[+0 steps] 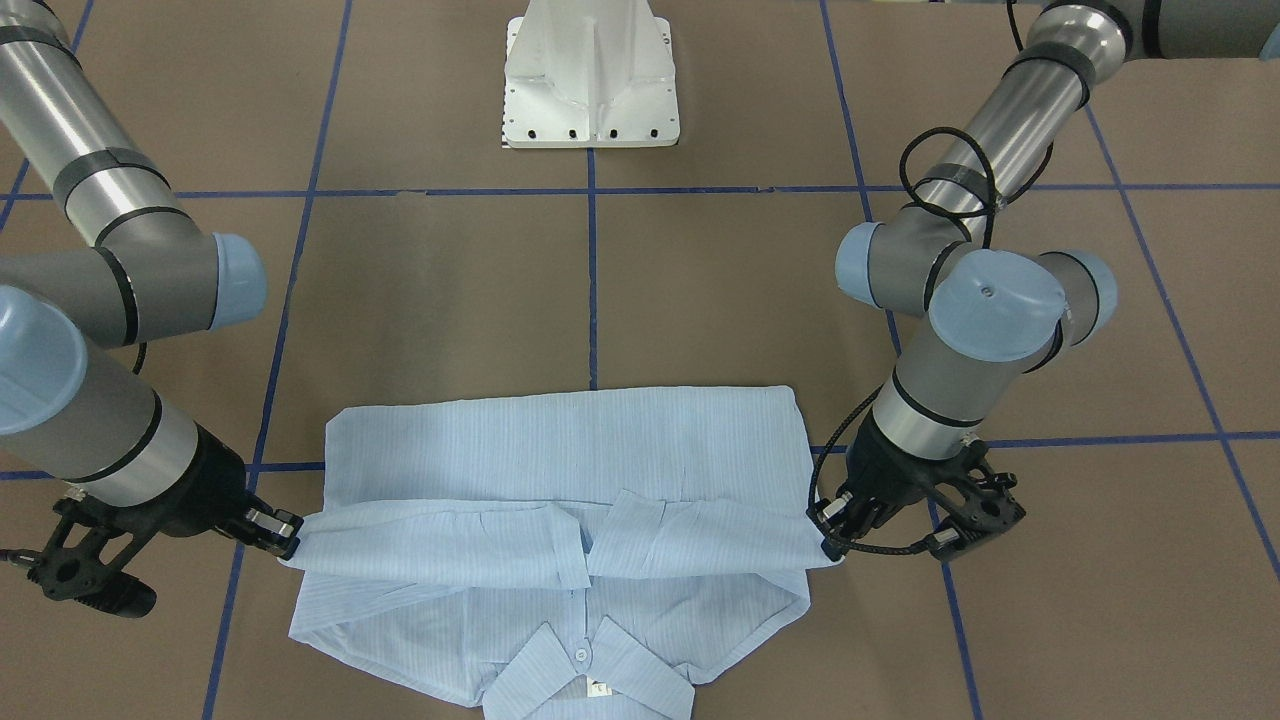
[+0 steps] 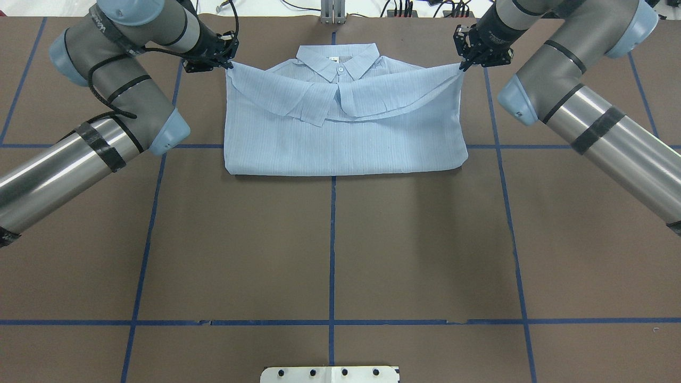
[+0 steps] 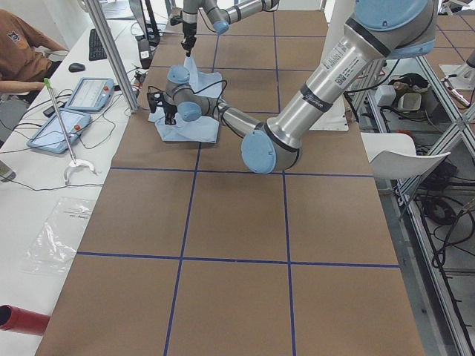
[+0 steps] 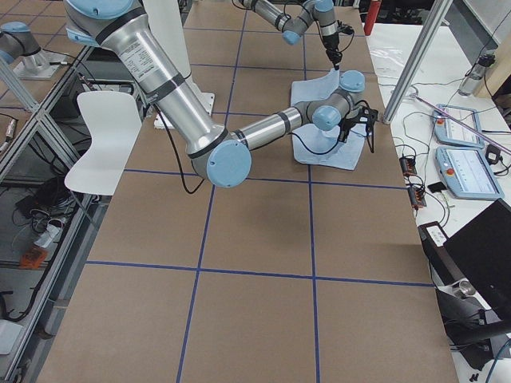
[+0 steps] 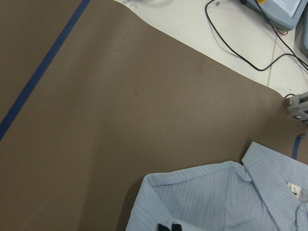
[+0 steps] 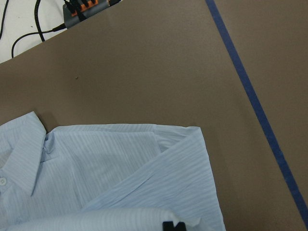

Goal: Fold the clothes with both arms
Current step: 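Lay the hem at the collar, open both grippers and raise them, then lower the right gripper to the folded shirt's side edge nearest it and grasp, then drag the folded shirt with the right gripper toward the robot, rotating it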

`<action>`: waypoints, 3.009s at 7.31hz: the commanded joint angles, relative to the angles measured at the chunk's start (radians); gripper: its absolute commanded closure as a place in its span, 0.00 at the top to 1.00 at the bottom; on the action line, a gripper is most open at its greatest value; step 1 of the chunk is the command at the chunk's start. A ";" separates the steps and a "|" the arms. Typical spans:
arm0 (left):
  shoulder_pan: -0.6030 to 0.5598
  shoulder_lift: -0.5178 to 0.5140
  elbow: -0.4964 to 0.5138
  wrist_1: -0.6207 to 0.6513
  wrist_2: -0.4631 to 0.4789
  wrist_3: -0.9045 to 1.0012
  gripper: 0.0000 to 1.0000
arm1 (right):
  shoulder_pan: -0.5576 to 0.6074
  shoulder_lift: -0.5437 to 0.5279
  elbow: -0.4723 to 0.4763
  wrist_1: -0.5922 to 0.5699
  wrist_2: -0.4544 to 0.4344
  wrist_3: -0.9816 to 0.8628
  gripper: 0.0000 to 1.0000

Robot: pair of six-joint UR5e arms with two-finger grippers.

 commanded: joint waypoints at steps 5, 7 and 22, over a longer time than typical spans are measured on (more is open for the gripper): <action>0.014 0.064 -0.078 -0.063 0.007 -0.010 1.00 | -0.019 -0.037 -0.015 0.096 -0.044 -0.052 1.00; 0.014 0.094 -0.167 -0.037 0.005 -0.015 1.00 | -0.078 -0.142 0.101 0.096 -0.051 -0.033 1.00; 0.020 0.130 -0.289 0.055 0.002 -0.015 1.00 | -0.164 -0.352 0.331 0.066 0.000 -0.029 0.00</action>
